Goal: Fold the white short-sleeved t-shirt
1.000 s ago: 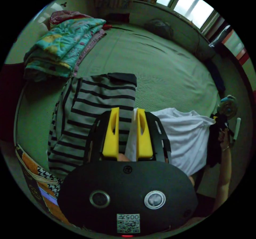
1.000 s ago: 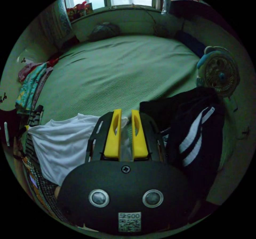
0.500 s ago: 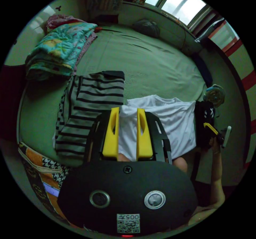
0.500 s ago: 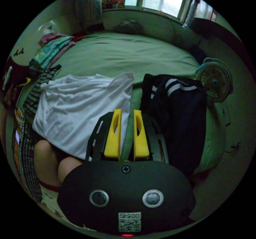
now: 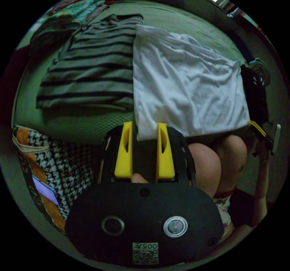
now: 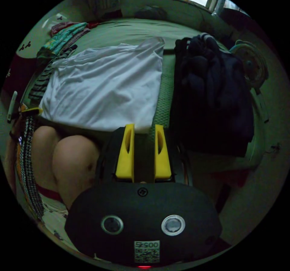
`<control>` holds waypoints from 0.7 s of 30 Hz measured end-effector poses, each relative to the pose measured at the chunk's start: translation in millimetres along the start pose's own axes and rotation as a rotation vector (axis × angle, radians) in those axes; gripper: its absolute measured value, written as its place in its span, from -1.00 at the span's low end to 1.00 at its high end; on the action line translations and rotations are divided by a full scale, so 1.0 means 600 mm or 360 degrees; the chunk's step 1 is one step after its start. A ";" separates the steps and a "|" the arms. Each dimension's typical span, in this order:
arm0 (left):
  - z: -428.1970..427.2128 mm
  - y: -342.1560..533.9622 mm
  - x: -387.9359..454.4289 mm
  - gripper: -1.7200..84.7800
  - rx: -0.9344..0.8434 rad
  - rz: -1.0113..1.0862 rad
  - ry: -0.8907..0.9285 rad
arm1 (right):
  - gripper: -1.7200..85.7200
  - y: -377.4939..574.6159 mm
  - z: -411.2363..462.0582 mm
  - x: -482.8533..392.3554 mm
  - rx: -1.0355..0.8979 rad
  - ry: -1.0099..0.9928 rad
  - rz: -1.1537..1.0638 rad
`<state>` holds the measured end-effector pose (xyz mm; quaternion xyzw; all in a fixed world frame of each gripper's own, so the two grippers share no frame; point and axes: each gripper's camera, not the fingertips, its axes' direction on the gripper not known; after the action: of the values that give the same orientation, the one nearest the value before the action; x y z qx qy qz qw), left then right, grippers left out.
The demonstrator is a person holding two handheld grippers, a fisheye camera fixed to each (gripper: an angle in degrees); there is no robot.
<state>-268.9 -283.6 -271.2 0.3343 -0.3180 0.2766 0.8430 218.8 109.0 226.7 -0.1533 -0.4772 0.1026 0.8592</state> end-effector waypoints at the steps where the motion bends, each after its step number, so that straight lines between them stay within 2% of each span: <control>1: 0.012 -0.001 -0.002 -0.68 0.0039 -0.0056 0.0015 | -0.82 -0.006 0.007 -0.002 0.0009 -0.0026 0.0026; 4: 0.031 -0.003 -0.002 -0.70 0.0076 -0.0116 0.0026 | -0.97 -0.016 0.025 -0.012 0.0016 -0.0065 0.0035; 8: 0.036 -0.001 0.003 -0.87 0.0038 -0.0040 0.0059 | -0.99 -0.011 0.028 -0.028 0.0015 0.0085 -0.0050; 10: 0.037 0.009 0.005 -0.89 0.0070 -0.0011 0.0088 | -1.00 -0.002 0.027 -0.027 0.0011 0.0071 -0.0060; 15: 0.069 0.029 0.006 -0.90 0.0058 -0.0003 0.0116 | -1.00 0.014 0.045 -0.032 -0.0002 0.0092 -0.0083; 19: 0.099 0.032 -0.006 -0.87 0.0044 -0.0076 0.0299 | -1.00 0.002 0.075 -0.041 -0.0058 0.0079 -0.0047; 21: 0.099 0.035 -0.008 -0.83 0.0020 -0.0060 0.0289 | -0.99 -0.002 0.079 -0.046 -0.0083 0.0073 -0.0069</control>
<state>-307.1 -315.8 -232.3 0.3191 -0.2321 0.2918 0.8713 164.0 106.9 228.7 -0.1675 -0.4631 0.0679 0.8677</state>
